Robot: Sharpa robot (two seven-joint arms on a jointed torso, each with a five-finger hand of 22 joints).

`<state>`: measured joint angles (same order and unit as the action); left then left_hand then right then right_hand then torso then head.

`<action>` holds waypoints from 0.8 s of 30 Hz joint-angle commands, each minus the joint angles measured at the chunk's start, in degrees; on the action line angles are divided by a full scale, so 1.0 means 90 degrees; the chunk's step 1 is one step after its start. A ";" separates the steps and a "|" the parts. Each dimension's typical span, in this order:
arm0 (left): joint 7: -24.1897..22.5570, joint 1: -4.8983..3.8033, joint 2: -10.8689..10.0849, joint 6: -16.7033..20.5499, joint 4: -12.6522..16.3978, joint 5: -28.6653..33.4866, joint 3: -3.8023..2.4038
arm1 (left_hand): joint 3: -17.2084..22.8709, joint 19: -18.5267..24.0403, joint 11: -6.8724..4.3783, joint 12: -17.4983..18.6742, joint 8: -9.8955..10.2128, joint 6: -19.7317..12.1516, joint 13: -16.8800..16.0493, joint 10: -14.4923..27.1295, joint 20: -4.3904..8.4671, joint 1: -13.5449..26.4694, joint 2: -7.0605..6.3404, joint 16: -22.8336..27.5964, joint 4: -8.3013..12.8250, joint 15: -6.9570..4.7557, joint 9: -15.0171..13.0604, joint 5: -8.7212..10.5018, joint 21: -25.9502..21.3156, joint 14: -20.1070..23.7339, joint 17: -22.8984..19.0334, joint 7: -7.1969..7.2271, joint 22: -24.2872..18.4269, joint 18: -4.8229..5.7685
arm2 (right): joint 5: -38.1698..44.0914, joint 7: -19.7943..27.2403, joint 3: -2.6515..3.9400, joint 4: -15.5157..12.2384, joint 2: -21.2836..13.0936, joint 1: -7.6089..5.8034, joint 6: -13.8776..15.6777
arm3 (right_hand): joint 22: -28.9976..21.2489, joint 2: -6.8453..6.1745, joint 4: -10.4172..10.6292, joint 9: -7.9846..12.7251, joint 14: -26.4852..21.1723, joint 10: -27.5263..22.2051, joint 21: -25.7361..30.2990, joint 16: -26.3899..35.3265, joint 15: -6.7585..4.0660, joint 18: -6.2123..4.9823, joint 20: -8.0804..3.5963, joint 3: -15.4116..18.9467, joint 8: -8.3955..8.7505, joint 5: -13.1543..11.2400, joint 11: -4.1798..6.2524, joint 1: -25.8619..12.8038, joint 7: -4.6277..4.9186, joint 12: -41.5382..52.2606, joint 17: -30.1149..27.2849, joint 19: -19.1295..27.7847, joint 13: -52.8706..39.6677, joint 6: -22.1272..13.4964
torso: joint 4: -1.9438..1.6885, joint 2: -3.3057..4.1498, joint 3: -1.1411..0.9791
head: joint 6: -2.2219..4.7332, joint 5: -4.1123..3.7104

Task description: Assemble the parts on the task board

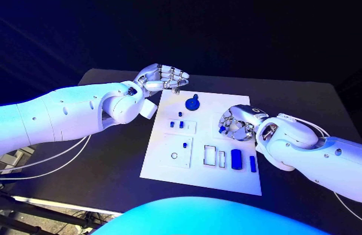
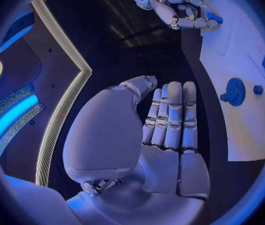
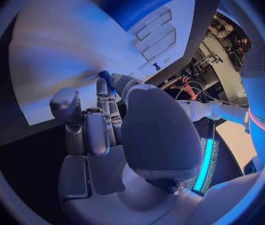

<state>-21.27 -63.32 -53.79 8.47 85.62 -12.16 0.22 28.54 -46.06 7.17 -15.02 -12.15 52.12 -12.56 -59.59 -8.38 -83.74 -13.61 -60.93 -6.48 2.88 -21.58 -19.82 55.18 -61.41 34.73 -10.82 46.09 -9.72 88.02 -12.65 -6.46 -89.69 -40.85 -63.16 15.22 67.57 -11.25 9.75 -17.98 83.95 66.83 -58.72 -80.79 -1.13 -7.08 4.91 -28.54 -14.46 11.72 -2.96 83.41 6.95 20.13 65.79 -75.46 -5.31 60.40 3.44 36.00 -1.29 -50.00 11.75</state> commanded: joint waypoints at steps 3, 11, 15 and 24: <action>-0.0018 -0.0007 0.0012 -0.0112 0.0005 -0.0030 -0.0005 | 0.0012 0.0001 0.0006 -0.0027 0.0021 -0.0038 -0.0010 0.0053 -0.0046 -0.0008 0.0063 0.0031 0.0039 0.0017 0.0006 -0.0001 -0.0026 0.0044 -0.0011 -0.0005 -0.0010 -0.0083 | 0.0209 -0.0177 -0.0006 -0.0023 0.0003 0.0023 0.0353 | 0.0120 0.0241 -0.0243 -0.0237 0.0203 0.0154 -0.0130 -0.0058 -0.0049 0.0068 -0.0049 -0.0467 -0.0234 -0.0159 0.0024 0.0019 -0.0014 0.0019 0.0079 -0.0060 -0.0085 0.0035 | 0.0000 -0.0003 0.0000 | 0.0000 -0.0005; -0.0018 -0.0007 0.0015 -0.0114 -0.0001 -0.0031 -0.0005 | 0.0012 0.0000 0.0005 -0.0035 0.0019 -0.0038 -0.0013 0.0051 -0.0047 -0.0006 0.0073 0.0027 0.0038 0.0017 0.0006 -0.0002 -0.0026 0.0042 -0.0012 -0.0005 -0.0009 -0.0084 | 0.0108 -0.0190 0.0006 -0.0204 -0.0115 0.0024 0.0643 | 0.0183 0.0182 -0.0405 -0.0382 0.0203 0.0226 -0.0159 -0.0066 -0.0057 0.0072 -0.0063 -0.0769 -0.0368 -0.0180 0.0035 -0.0161 -0.0015 -0.0006 0.0080 -0.0061 -0.0161 -0.0013 | -0.0001 -0.0008 0.0004 | 0.0000 -0.0020; -0.0018 -0.0007 0.0021 -0.0115 -0.0009 -0.0031 -0.0005 | 0.0012 0.0000 0.0005 -0.0035 0.0019 -0.0038 -0.0013 0.0051 -0.0047 -0.0006 0.0073 0.0027 0.0038 0.0017 0.0006 -0.0002 -0.0026 0.0042 -0.0012 -0.0005 -0.0009 -0.0084 | -0.0089 -0.0172 0.0037 -0.0367 -0.0212 -0.0009 0.0760 | 0.0199 0.0151 -0.0446 -0.0418 0.0206 0.0237 -0.0166 -0.0074 -0.0058 0.0073 -0.0063 -0.0810 -0.0403 -0.0177 0.0036 -0.0214 -0.0015 -0.0014 0.0097 -0.0062 -0.0180 -0.0019 | 0.0004 -0.0017 0.0010 | 0.0000 -0.0025; -0.0019 -0.0006 0.0038 -0.0123 -0.0024 -0.0031 -0.0005 | 0.0012 0.0000 0.0005 -0.0035 0.0019 -0.0038 -0.0013 0.0051 -0.0047 -0.0006 0.0073 0.0027 0.0038 0.0017 0.0006 -0.0002 -0.0026 0.0042 -0.0012 -0.0005 -0.0009 -0.0084 | -0.0399 -0.0141 0.0112 -0.0840 -0.0412 -0.0158 0.0914 | 0.0209 0.0131 -0.0467 -0.0456 0.0205 0.0245 -0.0166 -0.0074 -0.0058 0.0073 -0.0062 -0.0828 -0.0440 -0.0186 0.0037 -0.0285 -0.0019 -0.0023 0.0089 -0.0060 -0.0198 -0.0024 | 0.0000 -0.0020 0.0009 | 0.0000 -0.0031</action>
<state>-21.16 -63.32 -53.58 8.35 85.37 -12.25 0.23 28.54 -46.06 7.17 -15.02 -12.16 52.12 -12.62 -59.59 -8.38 -83.74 -13.61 -60.93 -6.48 2.88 -21.58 -19.82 55.19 -61.41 34.67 -10.82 46.09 -9.72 86.31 -14.11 -5.51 -96.59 -44.45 -64.45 21.64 69.39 -10.26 5.67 -17.97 83.93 68.51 -60.02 -81.13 -1.14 -7.08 4.52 -35.69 -15.56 9.98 -2.65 81.40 6.45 19.91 66.60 -75.84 -7.09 60.05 3.46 35.83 -1.19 -50.00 11.44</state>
